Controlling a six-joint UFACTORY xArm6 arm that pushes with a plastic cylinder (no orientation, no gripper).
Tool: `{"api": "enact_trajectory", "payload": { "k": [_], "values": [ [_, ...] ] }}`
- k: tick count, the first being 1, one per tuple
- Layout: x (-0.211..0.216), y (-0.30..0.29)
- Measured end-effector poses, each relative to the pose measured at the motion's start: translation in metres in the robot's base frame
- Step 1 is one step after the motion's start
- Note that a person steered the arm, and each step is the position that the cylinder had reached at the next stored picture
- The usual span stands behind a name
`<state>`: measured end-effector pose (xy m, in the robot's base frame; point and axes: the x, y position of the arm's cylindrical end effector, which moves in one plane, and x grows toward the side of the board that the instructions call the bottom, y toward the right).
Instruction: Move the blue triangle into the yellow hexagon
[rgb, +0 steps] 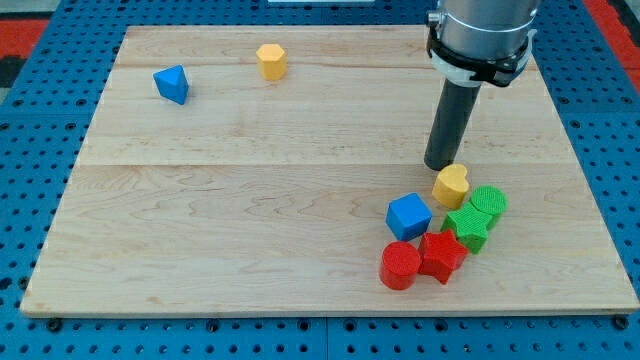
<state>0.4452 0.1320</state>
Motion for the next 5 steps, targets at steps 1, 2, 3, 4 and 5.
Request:
{"api": "enact_trajectory", "payload": {
  "k": [1,2,3,4,5],
  "values": [
    [0.0,-0.005],
    [-0.002,-0.011],
    [-0.005,-0.027],
    [-0.051,-0.068],
    [-0.056,-0.158]
  ]
}}
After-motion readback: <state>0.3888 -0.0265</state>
